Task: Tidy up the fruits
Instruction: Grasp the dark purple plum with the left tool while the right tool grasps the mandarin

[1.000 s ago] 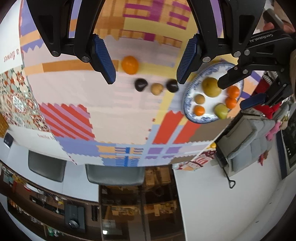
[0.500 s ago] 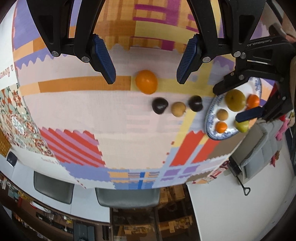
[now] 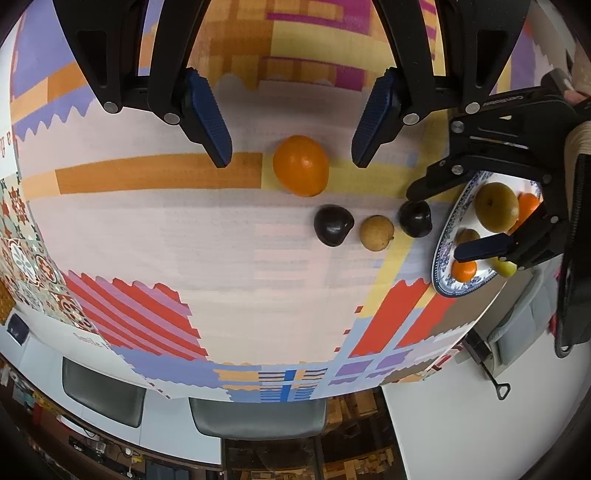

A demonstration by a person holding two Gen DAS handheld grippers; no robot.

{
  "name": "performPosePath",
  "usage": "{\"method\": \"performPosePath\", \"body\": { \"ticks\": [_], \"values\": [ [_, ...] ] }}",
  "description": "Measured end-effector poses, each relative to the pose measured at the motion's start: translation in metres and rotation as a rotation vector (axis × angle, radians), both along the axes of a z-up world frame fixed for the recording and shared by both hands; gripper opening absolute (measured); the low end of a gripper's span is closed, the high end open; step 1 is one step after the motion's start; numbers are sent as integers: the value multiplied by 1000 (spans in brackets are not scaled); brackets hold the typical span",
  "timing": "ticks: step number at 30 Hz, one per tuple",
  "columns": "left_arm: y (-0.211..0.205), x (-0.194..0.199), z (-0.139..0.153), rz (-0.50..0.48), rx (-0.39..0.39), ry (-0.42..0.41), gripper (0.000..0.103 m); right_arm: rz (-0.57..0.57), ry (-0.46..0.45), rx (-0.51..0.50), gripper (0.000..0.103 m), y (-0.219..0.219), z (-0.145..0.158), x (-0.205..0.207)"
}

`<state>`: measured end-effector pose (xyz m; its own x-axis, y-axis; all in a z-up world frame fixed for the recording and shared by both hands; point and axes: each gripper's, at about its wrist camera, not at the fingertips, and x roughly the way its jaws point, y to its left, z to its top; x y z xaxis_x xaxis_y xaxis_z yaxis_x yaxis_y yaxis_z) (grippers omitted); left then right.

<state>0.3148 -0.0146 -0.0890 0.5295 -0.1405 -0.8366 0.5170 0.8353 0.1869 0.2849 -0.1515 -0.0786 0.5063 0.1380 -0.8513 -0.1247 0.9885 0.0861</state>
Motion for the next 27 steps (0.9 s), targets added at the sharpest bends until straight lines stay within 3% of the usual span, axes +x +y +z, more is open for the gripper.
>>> {"method": "performPosePath", "body": {
  "ticks": [6, 13, 16, 27],
  "values": [
    [-2, 6, -2, 2, -15, 8, 55, 2, 16, 11, 60, 0, -5, 7],
    [-5, 6, -3, -10, -68, 60, 31, 19, 38, 54, 41, -1, -11, 11],
    [-5, 5, -2, 4, -71, 59, 30, 23, 33, 64, 34, 0, -12, 11],
    [3, -10, 15, 80, -121, 57, 30, 38, 1, 96, 34, 1, -1, 3]
  ]
}}
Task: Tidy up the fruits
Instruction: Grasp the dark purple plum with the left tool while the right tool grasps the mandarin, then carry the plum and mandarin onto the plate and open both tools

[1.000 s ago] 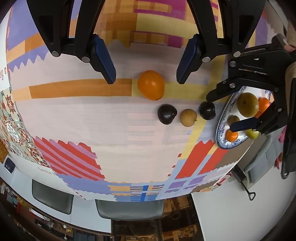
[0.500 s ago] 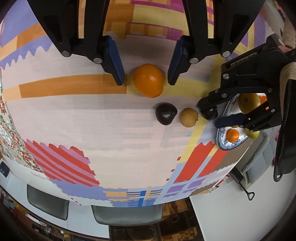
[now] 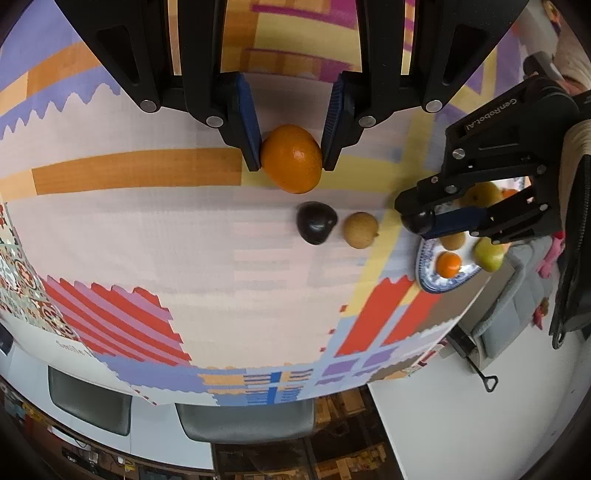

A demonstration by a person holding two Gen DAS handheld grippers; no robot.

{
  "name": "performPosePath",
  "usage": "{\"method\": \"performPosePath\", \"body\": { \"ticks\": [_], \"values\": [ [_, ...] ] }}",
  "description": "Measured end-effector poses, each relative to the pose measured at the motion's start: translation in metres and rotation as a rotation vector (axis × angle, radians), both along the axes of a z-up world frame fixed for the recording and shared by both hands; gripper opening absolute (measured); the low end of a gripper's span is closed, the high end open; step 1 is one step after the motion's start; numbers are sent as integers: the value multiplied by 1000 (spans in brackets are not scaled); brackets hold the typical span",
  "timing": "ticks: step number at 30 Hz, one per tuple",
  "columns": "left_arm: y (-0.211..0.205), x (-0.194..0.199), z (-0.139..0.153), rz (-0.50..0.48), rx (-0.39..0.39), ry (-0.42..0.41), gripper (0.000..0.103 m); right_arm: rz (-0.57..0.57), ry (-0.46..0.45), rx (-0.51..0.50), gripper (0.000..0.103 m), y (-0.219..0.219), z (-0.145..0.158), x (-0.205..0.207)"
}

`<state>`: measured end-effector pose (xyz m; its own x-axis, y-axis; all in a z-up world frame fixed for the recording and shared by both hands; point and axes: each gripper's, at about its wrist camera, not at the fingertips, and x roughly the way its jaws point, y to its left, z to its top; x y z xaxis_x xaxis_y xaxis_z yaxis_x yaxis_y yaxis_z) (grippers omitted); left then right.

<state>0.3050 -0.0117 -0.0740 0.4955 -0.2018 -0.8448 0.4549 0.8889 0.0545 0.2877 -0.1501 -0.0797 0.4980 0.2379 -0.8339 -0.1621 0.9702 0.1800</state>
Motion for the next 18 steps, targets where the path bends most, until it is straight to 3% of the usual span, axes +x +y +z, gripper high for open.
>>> {"method": "performPosePath", "body": {
  "ticks": [7, 18],
  "values": [
    [11, -18, 17, 66, -51, -23, 30, 23, -43, 26, 34, 4, 19, -12],
    [43, -57, 58, 161, -114, -135, 30, 99, -120, 63, 34, 27, 54, -35]
  ]
}}
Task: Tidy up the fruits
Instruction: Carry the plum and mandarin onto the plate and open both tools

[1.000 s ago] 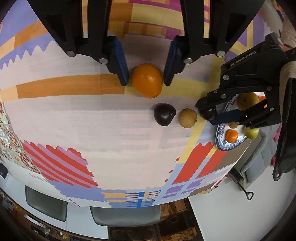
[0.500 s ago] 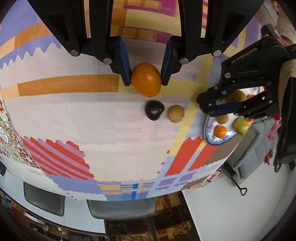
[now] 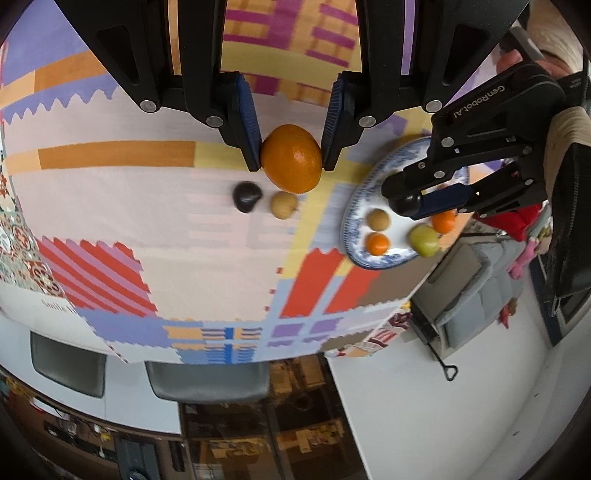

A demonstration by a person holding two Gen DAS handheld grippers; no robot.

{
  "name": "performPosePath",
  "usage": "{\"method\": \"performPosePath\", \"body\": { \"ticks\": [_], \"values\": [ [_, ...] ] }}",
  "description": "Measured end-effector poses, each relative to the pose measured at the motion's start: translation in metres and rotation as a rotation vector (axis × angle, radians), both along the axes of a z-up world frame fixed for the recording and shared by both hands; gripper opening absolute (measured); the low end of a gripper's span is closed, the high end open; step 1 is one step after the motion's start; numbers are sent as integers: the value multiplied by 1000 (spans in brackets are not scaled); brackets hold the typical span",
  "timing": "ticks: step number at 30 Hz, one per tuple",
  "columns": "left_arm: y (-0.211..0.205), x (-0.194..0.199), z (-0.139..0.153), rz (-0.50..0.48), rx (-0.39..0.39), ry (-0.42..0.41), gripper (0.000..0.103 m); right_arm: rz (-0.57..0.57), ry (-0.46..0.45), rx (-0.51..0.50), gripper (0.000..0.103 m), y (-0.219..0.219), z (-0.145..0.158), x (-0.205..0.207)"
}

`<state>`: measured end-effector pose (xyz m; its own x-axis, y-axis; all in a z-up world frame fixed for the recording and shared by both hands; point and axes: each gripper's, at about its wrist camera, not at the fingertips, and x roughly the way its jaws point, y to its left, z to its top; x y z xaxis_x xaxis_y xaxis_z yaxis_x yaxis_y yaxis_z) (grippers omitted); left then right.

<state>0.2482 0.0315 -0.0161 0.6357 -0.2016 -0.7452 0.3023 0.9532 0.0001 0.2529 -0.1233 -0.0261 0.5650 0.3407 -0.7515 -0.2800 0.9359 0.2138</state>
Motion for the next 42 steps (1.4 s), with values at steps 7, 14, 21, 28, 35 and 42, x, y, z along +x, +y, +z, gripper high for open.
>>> {"method": "performPosePath", "body": {
  "ticks": [7, 14, 21, 28, 35, 42],
  "values": [
    [22, -20, 21, 59, -18, -48, 30, 63, -43, 16, 34, 21, 18, -13],
    [48, -32, 31, 121, -26, -77, 30, 125, -82, 14, 34, 46, 33, -19],
    [76, -35, 29, 179, -19, -79, 30, 190, -98, 3, 34, 76, 38, -16],
    [97, -30, 22, 203, -15, -61, 30, 236, -109, -17, 34, 100, 39, -5],
    [110, -13, 17, 217, -20, -50, 30, 278, -101, -24, 34, 117, 36, 14],
    [120, 4, 8, 225, -13, -33, 30, 311, -73, -34, 34, 131, 24, 35]
  ]
}}
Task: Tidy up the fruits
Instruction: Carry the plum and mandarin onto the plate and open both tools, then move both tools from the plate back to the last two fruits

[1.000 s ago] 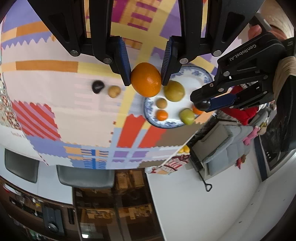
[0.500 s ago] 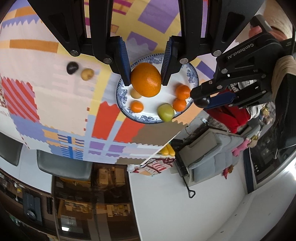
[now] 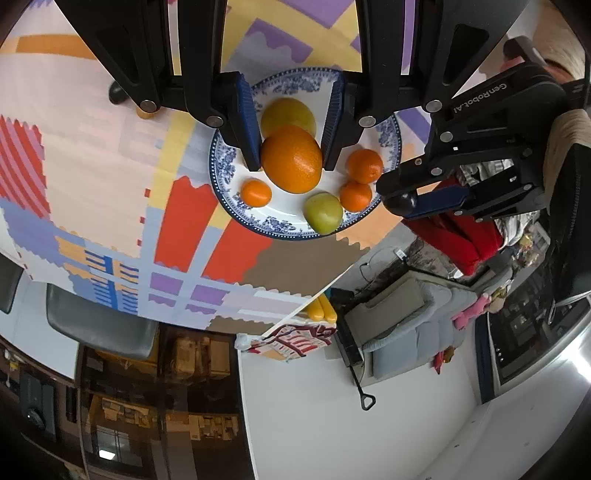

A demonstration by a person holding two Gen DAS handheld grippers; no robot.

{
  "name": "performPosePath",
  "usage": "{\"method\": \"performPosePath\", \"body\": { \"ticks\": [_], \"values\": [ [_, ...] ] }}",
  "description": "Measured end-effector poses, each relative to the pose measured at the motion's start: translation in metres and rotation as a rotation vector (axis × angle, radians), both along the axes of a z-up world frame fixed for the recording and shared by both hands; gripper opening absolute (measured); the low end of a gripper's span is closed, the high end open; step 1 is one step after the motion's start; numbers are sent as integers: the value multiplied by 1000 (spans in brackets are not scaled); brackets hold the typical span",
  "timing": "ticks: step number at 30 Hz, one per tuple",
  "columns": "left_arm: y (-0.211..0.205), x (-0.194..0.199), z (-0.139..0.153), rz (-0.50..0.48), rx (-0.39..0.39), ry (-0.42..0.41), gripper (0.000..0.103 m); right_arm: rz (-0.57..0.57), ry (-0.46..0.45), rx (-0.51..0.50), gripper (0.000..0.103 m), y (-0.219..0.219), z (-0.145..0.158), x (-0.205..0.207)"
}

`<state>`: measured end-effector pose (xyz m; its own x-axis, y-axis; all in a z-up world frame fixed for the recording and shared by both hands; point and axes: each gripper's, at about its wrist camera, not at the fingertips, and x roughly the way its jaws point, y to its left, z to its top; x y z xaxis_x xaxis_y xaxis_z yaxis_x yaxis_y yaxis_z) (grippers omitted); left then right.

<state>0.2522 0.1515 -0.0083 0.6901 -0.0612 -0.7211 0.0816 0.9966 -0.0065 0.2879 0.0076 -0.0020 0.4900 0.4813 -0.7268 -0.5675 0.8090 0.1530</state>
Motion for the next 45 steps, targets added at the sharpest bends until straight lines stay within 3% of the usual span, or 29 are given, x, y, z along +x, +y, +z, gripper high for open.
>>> {"method": "performPosePath", "body": {
  "ticks": [14, 29, 34, 36, 38, 45],
  "values": [
    [9, 31, -24, -25, 0, 42, 30, 47, 67, -40, 34, 20, -32, 46],
    [12, 47, -41, -82, 22, 92, 31, 100, 114, -88, 34, 38, -56, 66],
    [12, 47, -40, -76, 20, 95, 31, 104, 113, -82, 34, 40, -56, 67],
    [12, 48, -40, -71, 20, 96, 37, 100, 105, -79, 36, 40, -54, 66],
    [12, 45, -37, -63, 21, 85, 41, 92, 89, -79, 44, 39, -51, 65],
    [10, 30, -18, -25, 28, 43, 45, 57, 39, -65, 44, 27, -32, 54]
  ]
}}
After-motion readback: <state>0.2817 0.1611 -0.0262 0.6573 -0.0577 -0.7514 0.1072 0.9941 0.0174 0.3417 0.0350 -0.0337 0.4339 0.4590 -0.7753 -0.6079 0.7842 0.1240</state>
